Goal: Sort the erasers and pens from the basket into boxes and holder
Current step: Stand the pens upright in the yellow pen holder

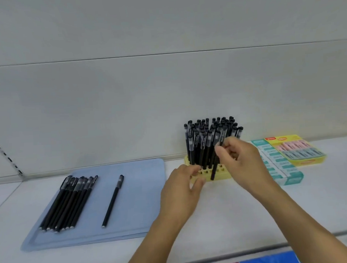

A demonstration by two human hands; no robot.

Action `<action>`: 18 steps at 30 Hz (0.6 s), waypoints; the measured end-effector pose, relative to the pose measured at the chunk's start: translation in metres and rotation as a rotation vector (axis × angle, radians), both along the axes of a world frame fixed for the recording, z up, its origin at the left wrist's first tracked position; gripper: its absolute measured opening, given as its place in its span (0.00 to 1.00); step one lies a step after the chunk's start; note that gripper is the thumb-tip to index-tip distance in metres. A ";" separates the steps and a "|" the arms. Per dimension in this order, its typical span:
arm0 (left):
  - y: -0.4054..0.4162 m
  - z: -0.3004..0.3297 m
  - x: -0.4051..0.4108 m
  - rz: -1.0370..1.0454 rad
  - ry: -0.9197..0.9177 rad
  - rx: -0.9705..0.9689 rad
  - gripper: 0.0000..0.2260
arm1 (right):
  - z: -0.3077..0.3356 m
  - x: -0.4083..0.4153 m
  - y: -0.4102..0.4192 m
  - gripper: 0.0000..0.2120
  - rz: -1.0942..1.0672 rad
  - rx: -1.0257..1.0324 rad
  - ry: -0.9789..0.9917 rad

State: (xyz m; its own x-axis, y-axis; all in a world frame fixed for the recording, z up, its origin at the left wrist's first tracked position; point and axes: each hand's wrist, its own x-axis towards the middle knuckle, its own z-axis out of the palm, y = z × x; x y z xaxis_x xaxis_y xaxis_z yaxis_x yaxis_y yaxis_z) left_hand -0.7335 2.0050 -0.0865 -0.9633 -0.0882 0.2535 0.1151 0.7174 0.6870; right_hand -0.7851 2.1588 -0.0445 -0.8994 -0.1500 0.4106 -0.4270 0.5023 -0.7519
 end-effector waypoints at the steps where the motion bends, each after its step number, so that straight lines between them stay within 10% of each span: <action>1: -0.003 -0.003 0.000 -0.010 -0.022 -0.142 0.16 | 0.001 -0.006 0.009 0.11 -0.059 -0.012 0.018; 18: -0.009 -0.020 -0.008 -0.065 -0.036 -0.389 0.20 | -0.023 -0.042 0.008 0.10 -0.088 0.257 -0.069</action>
